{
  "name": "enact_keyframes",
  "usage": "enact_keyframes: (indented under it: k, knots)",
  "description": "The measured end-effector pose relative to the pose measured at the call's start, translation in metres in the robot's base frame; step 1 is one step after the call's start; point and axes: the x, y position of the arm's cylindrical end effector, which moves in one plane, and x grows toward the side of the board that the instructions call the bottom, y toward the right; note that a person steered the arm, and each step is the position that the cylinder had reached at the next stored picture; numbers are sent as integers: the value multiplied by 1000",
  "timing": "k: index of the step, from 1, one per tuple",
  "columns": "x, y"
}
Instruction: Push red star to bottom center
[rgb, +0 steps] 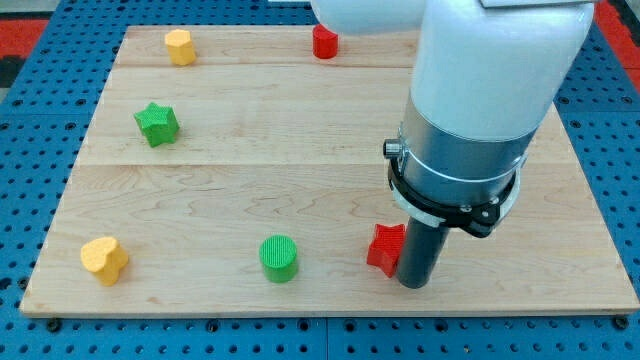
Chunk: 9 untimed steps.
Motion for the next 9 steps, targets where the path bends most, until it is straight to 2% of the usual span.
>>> enact_keyframes:
  k: [4,6,7,8,9]
  knots:
    - [-9,28]
    - [-51,19]
    - [-34,-9]
    - [-11,2]
    - [-9,-40]
